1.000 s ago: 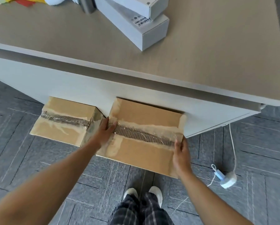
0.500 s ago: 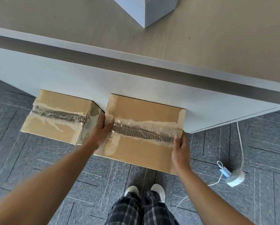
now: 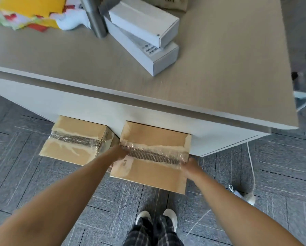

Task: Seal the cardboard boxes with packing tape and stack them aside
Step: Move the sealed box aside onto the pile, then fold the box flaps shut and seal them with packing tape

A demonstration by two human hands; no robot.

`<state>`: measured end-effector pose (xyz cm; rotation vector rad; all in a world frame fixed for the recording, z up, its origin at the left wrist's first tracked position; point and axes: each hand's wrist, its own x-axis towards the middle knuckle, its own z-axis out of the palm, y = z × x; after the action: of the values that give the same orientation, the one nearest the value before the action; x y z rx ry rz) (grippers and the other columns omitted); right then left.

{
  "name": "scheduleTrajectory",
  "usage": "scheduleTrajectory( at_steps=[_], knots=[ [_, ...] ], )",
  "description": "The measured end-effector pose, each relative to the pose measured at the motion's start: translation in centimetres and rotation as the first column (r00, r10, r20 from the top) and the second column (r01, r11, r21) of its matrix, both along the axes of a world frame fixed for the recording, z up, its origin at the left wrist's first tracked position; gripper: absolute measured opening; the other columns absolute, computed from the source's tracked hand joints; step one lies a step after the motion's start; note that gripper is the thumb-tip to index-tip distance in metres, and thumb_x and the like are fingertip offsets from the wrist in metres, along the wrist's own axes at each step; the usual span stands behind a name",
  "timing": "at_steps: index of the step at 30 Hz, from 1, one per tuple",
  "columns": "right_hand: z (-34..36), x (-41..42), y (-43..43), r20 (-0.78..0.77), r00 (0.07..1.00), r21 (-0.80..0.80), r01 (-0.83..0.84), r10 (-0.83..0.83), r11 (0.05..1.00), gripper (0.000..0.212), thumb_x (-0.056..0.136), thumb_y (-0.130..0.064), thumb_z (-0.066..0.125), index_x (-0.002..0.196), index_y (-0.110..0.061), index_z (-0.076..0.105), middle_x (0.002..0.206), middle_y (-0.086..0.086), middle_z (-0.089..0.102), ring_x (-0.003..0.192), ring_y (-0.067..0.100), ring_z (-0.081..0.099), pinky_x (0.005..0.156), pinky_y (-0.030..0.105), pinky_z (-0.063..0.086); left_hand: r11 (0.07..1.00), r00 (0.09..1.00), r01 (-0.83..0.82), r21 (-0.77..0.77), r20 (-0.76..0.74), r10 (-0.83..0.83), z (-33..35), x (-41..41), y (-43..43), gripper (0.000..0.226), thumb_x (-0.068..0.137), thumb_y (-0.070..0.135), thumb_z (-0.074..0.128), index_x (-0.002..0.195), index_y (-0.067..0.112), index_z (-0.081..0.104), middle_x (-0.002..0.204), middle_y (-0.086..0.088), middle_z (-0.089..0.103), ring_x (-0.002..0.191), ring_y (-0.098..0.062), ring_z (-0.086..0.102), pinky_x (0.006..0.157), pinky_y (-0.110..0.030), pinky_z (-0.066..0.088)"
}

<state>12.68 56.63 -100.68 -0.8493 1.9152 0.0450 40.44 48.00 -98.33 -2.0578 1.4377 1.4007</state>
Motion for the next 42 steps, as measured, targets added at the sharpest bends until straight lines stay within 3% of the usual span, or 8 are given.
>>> scheduleTrajectory(
  at_steps=[6,11,16,19,22,27,34,42],
  knots=[
    [13.6,0.0,-1.4,-0.03,0.89,0.003,-0.455,0.455,0.891,0.045,0.096,-0.036,0.052,0.134,-0.012,0.051,0.128,0.008,0.06,0.11,0.023,0.061,0.091,0.03,0.049,0.94,0.941,0.319,0.123,0.076,-0.329,14.4,-5.8,0.7,0.058,0.103,0.044,0.044,0.141,0.0,0.044,0.137,-0.02,0.053,0.109,-0.032,0.062,0.077,-0.034,0.053],
    [25.2,-2.2,-3.1,-0.073,0.818,0.028,-0.57,0.57,0.821,0.037,0.093,-0.027,0.052,0.124,-0.008,0.06,0.123,0.011,0.061,0.11,0.027,0.06,0.08,0.031,0.048,0.782,0.799,0.574,0.244,0.044,-0.6,27.4,-11.7,-0.9,0.055,0.103,0.044,0.045,0.14,0.003,0.047,0.133,-0.009,0.064,0.117,-0.032,0.063,0.094,-0.04,0.051],
    [36.5,-8.0,-6.2,-0.124,0.795,-0.029,-0.601,0.594,0.798,0.038,0.096,-0.027,0.053,0.128,-0.007,0.061,0.107,0.009,0.06,0.078,0.017,0.057,0.067,0.026,0.047,0.724,0.717,0.69,0.025,0.116,-0.687,38.1,-18.0,-4.7,0.054,0.103,0.045,0.045,0.138,0.006,0.051,0.131,-0.005,0.065,0.116,-0.028,0.064,0.095,-0.039,0.048],
    [40.7,-12.7,-8.7,-0.168,0.781,-0.061,-0.617,0.602,0.784,0.04,0.097,-0.034,0.055,0.131,-0.013,0.061,0.129,0.002,0.062,0.106,0.02,0.062,0.085,0.024,0.051,0.687,0.689,0.723,-0.074,0.162,-0.707,42.6,-22.0,-6.8,0.052,0.103,0.047,0.044,0.137,0.008,0.052,0.133,-0.003,0.063,0.115,-0.027,0.065,0.089,-0.033,0.047],
    [45.0,-18.2,-11.5,-0.253,0.737,-0.088,-0.663,0.627,0.744,0.041,0.098,-0.035,0.054,0.132,-0.014,0.059,0.104,-0.007,0.062,0.085,0.015,0.057,0.055,0.014,0.048,0.655,0.682,0.731,-0.19,0.231,-0.694,45.9,-26.2,-8.9,0.054,0.101,0.048,0.046,0.141,0.012,0.05,0.134,-0.006,0.06,0.115,-0.025,0.064,0.084,-0.031,0.045],
    [50.4,-27.6,-16.6,-0.356,0.686,-0.202,-0.72,0.635,0.664,0.033,0.096,-0.036,0.053,0.119,-0.015,0.064,0.123,0.003,0.063,0.101,0.016,0.058,0.092,0.027,0.045,0.641,0.738,0.675,-0.367,0.32,-0.594,51.4,-32.9,-12.6,0.058,0.1,0.051,0.047,0.15,0.021,0.04,0.152,-0.003,0.044,0.136,-0.025,0.045,0.105,-0.032,0.036],
    [58.0,-33.6,-24.4,-0.486,0.586,-0.368,-0.81,0.649,0.456,0.036,0.092,-0.04,0.051,0.125,-0.026,0.058,0.126,-0.002,0.06,0.117,0.019,0.057,0.097,0.03,0.045,0.648,0.861,0.505,-0.57,0.282,-0.423,58.7,-38.0,-18.0,0.058,0.097,0.053,0.051,0.148,0.028,0.04,0.15,0.002,0.047,0.137,-0.021,0.044,0.109,-0.034,0.035],
    [63.6,-31.5,-37.4,-0.44,0.546,-0.647,-0.743,0.713,0.169,0.018,0.092,-0.036,0.052,0.104,-0.036,0.066,0.099,-0.018,0.061,0.099,0.005,0.06,0.09,0.022,0.044,0.537,0.927,0.371,-0.758,0.337,-0.164,66.0,-36.6,-24.6,0.044,0.1,0.04,0.051,0.14,0.022,0.053,0.138,0.001,0.059,0.124,-0.018,0.056,0.102,-0.03,0.042]
  ],
)
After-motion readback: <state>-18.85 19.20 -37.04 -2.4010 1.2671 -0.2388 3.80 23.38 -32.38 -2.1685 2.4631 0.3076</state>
